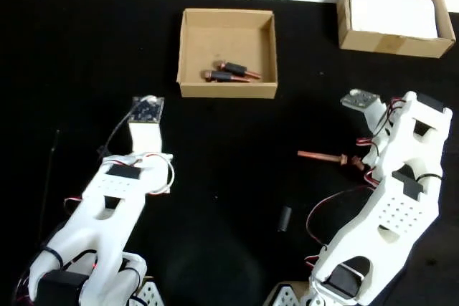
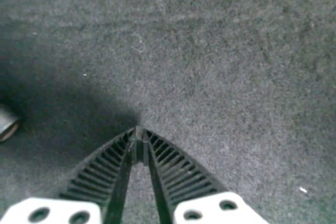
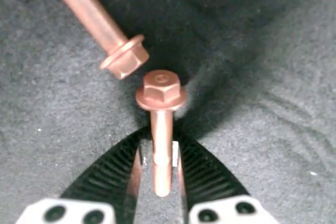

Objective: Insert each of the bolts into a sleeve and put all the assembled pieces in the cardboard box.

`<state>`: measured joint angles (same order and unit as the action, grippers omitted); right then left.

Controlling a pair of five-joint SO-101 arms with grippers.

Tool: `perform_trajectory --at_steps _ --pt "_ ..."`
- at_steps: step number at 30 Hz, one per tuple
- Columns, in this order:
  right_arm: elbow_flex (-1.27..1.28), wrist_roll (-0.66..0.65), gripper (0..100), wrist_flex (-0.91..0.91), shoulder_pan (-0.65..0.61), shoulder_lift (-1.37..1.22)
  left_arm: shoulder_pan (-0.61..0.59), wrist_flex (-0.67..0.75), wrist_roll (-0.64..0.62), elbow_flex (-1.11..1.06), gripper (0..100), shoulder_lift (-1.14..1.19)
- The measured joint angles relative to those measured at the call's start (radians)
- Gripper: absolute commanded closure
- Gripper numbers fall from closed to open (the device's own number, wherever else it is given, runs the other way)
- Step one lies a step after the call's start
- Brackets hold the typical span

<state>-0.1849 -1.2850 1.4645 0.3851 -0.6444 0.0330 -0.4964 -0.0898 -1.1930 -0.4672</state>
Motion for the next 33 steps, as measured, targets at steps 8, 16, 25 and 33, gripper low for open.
perform_trajectory --at_steps 8,16,25,33 --pt "-0.13 0.034 99.1 0.242 -0.058 0.057 0.002 0.0 0.0 0.0 99 0.0" --pt "-0.141 0.239 99.1 0.282 -0.307 0.216 0.002 0.0 0.0 0.0 99 0.0" --pt "-0.14 0.427 98.9 0.209 -0.701 0.221 -0.044 0.0 0.0 0.0 99 0.0" --pt "-0.14 0.511 80.7 0.107 -0.885 0.221 -0.089 0.0 0.0 0.0 99 -0.032"
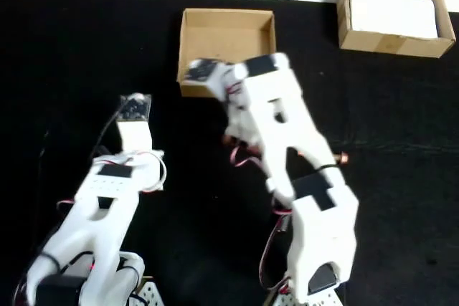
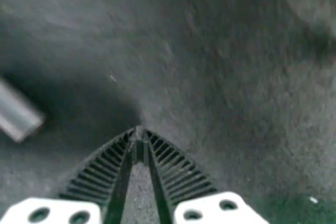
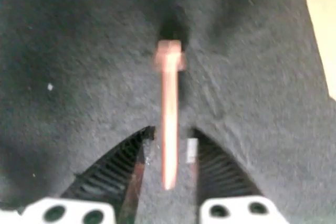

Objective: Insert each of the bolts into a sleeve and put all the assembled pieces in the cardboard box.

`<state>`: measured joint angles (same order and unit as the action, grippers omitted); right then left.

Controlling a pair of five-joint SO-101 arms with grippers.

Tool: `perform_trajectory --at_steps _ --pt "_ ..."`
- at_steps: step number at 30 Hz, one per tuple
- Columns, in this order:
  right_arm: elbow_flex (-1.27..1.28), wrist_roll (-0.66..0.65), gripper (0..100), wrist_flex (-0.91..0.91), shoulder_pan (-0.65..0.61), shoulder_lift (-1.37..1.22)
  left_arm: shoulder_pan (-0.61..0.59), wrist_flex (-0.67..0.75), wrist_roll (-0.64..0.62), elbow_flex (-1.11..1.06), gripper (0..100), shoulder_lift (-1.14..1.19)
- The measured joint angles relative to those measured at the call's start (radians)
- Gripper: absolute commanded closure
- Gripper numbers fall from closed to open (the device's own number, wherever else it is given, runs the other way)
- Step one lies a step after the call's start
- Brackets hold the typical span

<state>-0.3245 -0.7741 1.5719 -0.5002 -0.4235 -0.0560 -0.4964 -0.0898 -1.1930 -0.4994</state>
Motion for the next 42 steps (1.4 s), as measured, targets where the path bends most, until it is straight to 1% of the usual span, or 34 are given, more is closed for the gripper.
perform_trajectory --at_steps 3,7,10,13,14,17,18,20,22,24,27,32,34,37,40,42 --pt "0.0 0.003 80.7 -0.002 -0.026 0.0 -0.018 0.0 0.0 0.0 99 -0.011" --pt "0.0 0.003 80.7 0.003 -0.031 0.0 -0.028 0.0 0.0 0.0 99 -0.011" --pt "-0.015 0.003 80.7 0.069 -0.011 0.0 -0.071 0.0 -0.041 0.0 99 -0.011" --pt "-0.109 0.005 80.7 0.155 0.06 0.0 -0.184 0.0 -0.112 0.035 98 -0.011" --pt "-0.141 0.015 80.7 0.164 0.095 0.003 -0.236 0.0 -0.121 0.052 96 -0.011" --pt "-0.17 0.02 80.7 0.176 0.222 0.054 -0.399 0.0 -0.133 0.104 85 -0.011" --pt "-0.172 0.021 80.7 0.178 0.258 0.075 -0.43 0.0 -0.133 0.12 81 -0.008" --pt "-0.167 0.021 80.7 0.181 0.31 0.118 -0.454 -0.003 -0.133 0.163 76 0.025" --pt "-0.14 0.006 80.7 0.181 0.351 0.146 -0.456 -0.035 -0.133 0.222 76 0.081" --pt "-0.086 -0.012 80.7 0.181 0.381 0.16 -0.448 -0.106 -0.109 0.319 76 0.158" --pt "-0.006 -0.02 80.7 0.175 0.42 0.16 -0.414 -0.273 -0.008 0.523 76 0.318" --pt "0.137 -0.021 80.7 0.055 0.505 0.16 -0.394 -0.652 0.055 0.964 75 0.658" --pt "0.186 -0.021 80.7 0.014 0.539 0.16 -0.394 -0.799 0.104 1.137 75 0.786" --pt "0.232 -0.021 80.7 -0.031 0.58 0.16 -0.393 -0.999 0.152 1.366 75 0.937" --pt "0.236 -0.021 80.7 -0.044 0.605 0.16 -0.387 -1.157 0.161 1.53 75 1.04" --pt "0.236 -0.029 80.7 -0.046 0.612 0.16 -0.385 -1.221 0.161 1.565 75 1.077"
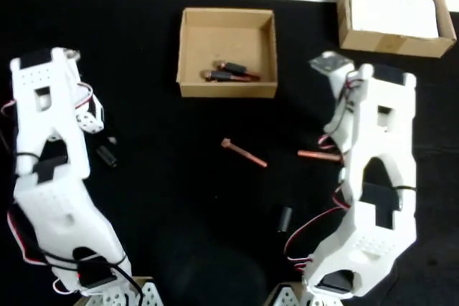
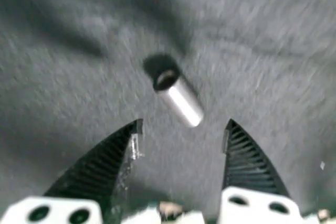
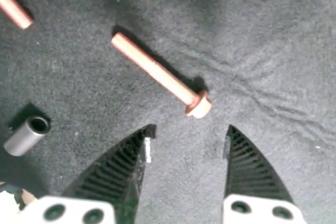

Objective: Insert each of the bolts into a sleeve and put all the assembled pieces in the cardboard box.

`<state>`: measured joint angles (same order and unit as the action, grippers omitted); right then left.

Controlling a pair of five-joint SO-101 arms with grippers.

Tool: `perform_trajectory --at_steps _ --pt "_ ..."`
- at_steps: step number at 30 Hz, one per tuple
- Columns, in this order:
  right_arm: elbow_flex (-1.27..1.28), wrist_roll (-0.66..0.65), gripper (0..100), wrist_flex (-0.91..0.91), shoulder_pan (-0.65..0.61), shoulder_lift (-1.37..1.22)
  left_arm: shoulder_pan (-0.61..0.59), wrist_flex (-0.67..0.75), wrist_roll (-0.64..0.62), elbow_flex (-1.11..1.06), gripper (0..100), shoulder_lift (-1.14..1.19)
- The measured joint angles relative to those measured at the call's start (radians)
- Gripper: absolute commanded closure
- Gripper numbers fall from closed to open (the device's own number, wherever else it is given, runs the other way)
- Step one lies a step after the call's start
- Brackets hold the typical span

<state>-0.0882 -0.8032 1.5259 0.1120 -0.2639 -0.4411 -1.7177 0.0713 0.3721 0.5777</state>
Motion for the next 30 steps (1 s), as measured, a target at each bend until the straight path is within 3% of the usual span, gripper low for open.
perform_trajectory --at_steps 6,12,16,24,28,30 --pt "0.0 -0.048 80.7 0.0 -0.006 0.0 0.012 -0.026 -0.077 -0.104 76 0.015" --pt "0.003 -0.048 80.7 0.0 -0.026 0.0 0.028 0.086 -0.193 -0.207 87 0.018" --pt "0.003 -0.048 80.7 0.0 -0.028 0.0 0.034 0.186 -0.213 -0.233 86 0.018" --pt "0.003 -0.048 80.7 0.0 -0.028 0.0 0.035 0.209 -0.259 -0.235 85 0.018" --pt "0.003 -0.048 80.8 0.0 -0.028 0.0 0.035 0.242 -0.259 -0.244 99 0.017" --pt "0.006 -0.048 80.8 0.0 -0.028 0.0 0.041 0.259 -0.267 -0.244 98 0.017"
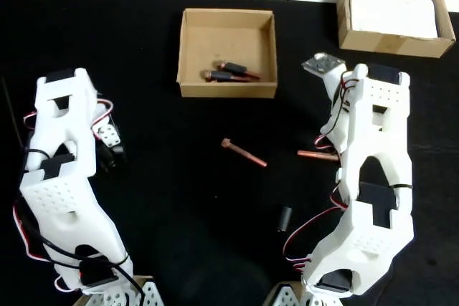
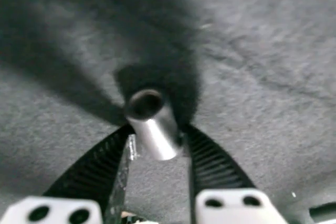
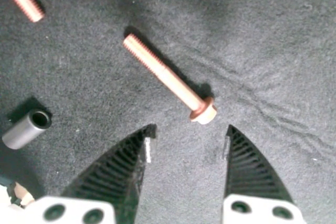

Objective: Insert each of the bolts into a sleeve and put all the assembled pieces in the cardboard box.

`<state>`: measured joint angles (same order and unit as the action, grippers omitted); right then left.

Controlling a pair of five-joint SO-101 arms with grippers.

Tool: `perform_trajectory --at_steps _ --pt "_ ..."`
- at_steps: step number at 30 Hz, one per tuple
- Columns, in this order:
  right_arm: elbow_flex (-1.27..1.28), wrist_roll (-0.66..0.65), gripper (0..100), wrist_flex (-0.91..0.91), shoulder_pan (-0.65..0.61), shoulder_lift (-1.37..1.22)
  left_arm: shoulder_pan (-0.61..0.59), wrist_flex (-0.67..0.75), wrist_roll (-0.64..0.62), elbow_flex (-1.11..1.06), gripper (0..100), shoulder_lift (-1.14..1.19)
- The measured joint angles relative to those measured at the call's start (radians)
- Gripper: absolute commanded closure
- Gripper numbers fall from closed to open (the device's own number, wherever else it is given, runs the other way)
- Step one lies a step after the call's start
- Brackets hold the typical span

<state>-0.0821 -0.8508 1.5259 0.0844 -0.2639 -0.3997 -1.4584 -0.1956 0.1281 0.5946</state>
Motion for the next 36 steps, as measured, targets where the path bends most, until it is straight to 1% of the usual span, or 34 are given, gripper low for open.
perform_trajectory --at_steps 4,10,13,15,17,23,26,28,31,33,36 --pt "0.002 0.0 80.8 0.0 0.0 0.0 0.009 0.014 -0.04 0.0 99 -0.002" --pt "0.002 0.0 80.8 0.0 0.0 0.0 0.014 0.017 -0.044 0.0 99 -0.002" --pt "0.002 0.0 80.8 0.0 0.0 0.0 0.057 0.018 -0.044 0.0 99 -0.002" --pt "0.002 0.0 80.8 0.0 0.0 0.0 0.107 -0.006 -0.044 0.015 99 -0.005" --pt "0.002 0.0 80.8 0.0 0.006 0.0 0.184 -0.04 -0.04 0.054 99 -0.009" --pt "0.002 -0.008 80.8 0.0 0.08 0.0 0.54 -0.146 0.126 0.241 99 -0.048" --pt "0.002 -0.04 80.8 0.0 0.118 0.0 0.698 -0.153 0.187 0.305 99 -0.048" --pt "0.002 -0.049 80.8 0.0 0.147 0.0 0.776 -0.147 0.216 0.339 99 -0.048" --pt "0.002 -0.051 80.8 0.0 0.181 0.0 0.841 -0.063 0.233 0.353 97 -0.048" --pt "0.002 -0.051 80.8 0.0 0.198 0.0 0.848 -0.003 0.233 0.353 91 -0.048" --pt "0.002 -0.051 80.7 0.0 0.215 0.0 0.839 0.031 0.233 0.359 81 -0.046"
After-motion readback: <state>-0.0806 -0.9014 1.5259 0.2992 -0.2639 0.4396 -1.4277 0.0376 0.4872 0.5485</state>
